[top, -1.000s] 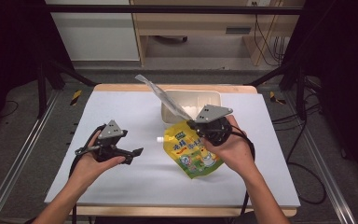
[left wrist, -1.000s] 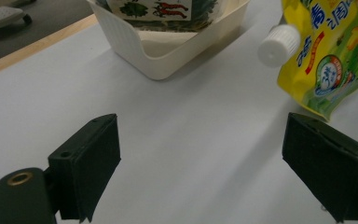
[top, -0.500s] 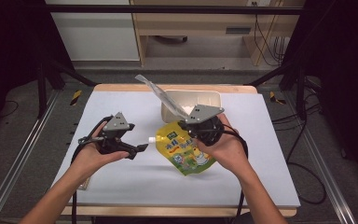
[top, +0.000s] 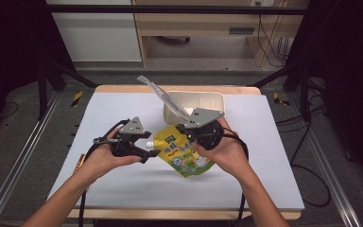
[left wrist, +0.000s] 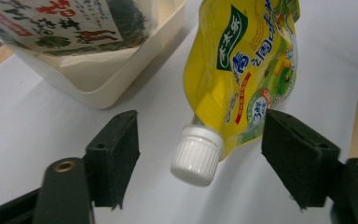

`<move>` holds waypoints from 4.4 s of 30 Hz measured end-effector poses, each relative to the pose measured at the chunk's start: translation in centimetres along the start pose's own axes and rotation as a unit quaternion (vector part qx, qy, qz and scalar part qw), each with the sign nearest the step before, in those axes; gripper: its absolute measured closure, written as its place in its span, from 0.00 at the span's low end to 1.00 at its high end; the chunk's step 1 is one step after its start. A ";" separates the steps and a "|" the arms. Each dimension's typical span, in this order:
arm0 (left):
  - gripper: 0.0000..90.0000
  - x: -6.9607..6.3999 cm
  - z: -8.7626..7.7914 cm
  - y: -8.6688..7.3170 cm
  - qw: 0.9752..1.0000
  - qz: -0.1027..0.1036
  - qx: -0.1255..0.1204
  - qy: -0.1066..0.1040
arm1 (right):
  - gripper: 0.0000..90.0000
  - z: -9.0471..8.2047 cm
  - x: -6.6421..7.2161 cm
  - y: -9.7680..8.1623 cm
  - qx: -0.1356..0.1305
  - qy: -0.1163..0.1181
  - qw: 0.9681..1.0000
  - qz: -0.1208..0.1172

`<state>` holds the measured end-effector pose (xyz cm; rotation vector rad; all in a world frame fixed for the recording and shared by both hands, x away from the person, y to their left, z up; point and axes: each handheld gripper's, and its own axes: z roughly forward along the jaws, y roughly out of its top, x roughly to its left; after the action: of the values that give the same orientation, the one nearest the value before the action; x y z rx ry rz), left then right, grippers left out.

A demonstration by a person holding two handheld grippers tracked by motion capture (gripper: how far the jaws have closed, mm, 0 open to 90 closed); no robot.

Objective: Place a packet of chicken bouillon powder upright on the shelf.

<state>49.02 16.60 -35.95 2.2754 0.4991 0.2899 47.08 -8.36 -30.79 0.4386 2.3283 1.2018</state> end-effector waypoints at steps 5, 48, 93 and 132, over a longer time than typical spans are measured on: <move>0.45 0.2 0.9 0.2 1.000 -0.002 0.010 -0.014 | 1.00 -0.1 0.0 -0.1 -0.001 0.001 1.000 0.002; 0.78 -0.6 -0.8 5.2 0.987 0.135 0.091 0.014 | 0.86 -1.3 -0.9 -1.9 0.077 0.038 0.996 -0.012; 0.18 -0.7 -2.7 2.9 0.997 0.057 0.005 0.050 | 1.00 0.3 -2.4 0.2 0.225 0.088 0.970 0.000; 0.07 -1.1 1.9 -9.7 0.979 -0.059 0.006 0.196 | 1.00 -10.3 -10.4 0.0 0.244 -0.067 0.952 0.171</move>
<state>46.10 20.97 -44.45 2.1934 0.8359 0.6837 50.08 -20.34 -22.86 1.0949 2.4807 0.6848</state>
